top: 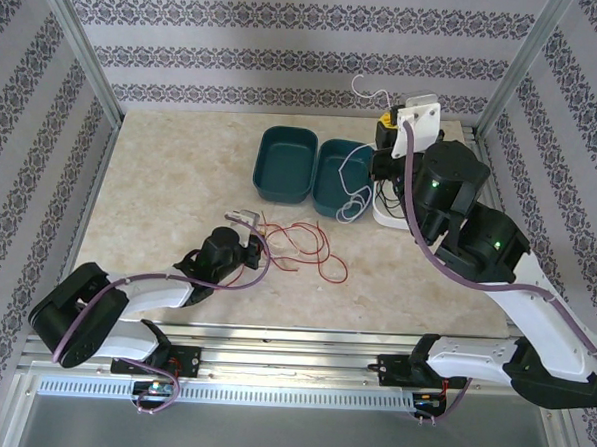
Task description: Untangle the cables
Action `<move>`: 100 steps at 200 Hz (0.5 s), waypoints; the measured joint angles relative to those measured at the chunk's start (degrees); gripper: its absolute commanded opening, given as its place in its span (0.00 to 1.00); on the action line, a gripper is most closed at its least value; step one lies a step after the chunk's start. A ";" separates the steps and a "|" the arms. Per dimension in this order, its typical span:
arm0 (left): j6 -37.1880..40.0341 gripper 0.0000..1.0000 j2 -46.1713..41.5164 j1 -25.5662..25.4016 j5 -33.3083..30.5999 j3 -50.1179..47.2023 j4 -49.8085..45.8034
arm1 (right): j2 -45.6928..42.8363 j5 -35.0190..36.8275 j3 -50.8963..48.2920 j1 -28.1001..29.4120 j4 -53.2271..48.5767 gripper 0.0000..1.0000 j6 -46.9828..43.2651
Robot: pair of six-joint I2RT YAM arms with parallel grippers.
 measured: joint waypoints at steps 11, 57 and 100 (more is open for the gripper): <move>0.02 0.00 -0.57 0.00 -0.17 0.00 -0.15 | 0.46 0.46 0.00 -0.02 0.00 0.00 -0.44; 0.04 0.00 -2.60 0.00 0.09 0.04 -1.44 | 4.96 -0.02 0.00 -2.62 -0.50 0.00 -0.24; 0.02 0.00 -6.10 0.00 0.48 0.04 -3.34 | 8.81 -6.45 0.00 -11.72 -1.22 0.00 3.50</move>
